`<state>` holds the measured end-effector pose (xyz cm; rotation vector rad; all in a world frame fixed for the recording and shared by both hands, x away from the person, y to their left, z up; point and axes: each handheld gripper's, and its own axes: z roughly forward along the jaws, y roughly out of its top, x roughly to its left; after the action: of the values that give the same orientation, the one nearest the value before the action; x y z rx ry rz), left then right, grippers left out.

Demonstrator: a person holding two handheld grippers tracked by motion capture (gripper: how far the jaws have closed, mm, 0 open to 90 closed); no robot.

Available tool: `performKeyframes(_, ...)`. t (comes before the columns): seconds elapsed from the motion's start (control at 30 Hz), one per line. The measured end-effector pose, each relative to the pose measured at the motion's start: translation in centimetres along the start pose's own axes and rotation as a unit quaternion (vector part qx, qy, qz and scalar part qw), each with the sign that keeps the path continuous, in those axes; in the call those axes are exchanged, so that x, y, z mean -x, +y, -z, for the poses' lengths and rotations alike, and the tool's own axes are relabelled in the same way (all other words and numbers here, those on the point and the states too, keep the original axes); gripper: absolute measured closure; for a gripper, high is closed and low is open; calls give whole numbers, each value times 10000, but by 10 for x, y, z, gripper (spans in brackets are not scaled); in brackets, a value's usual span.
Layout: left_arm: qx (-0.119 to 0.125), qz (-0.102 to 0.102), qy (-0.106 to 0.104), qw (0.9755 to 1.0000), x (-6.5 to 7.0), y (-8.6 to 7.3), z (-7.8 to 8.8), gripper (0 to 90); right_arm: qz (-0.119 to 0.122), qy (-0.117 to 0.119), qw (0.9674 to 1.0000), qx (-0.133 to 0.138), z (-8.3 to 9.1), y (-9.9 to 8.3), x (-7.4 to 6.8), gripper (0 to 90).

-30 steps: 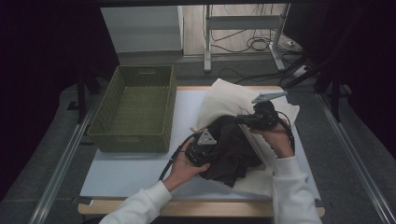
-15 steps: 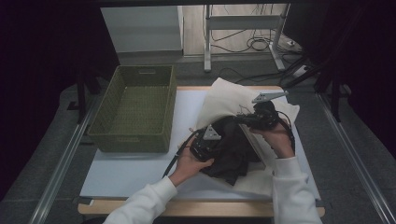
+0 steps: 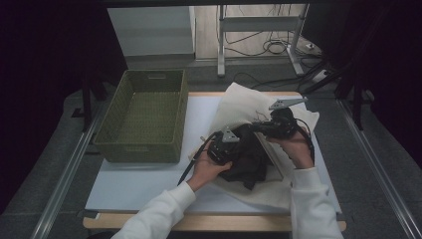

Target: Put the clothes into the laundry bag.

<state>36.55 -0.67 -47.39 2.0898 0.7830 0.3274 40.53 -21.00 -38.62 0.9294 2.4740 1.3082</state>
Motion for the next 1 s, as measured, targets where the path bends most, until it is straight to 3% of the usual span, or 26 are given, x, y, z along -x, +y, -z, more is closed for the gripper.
performKeyframes(0.37, 37, 20, 156, 9999, -2, 3, -13, 825, -17, -9, 10000, 4, -1, 0, 0, 873)
performKeyframes(0.57, 114, 50, 10, 9999, -1, 3, -11, 789, -36, -12, 10000, 37, 0, -1, 2, 874)
performKeyframes(0.67, 261, 104, -95, 9996, -1, 1, 1, 668, -64, -3, 10000, 52, 1, -2, 4, 873)
performKeyframes(0.8, 380, 32, -158, 9991, 4, -3, 21, 484, -91, -18, 9999, 52, 1, -2, 5, 873)
performKeyframes(0.9, 376, 40, -220, 9990, 8, -8, 37, 373, -84, -26, 9999, 54, 1, -2, 4, 873)
performKeyframes(1.0, 385, 20, -199, 9991, 10, -17, 50, 322, -100, -26, 9999, 48, 1, -2, 5, 873)
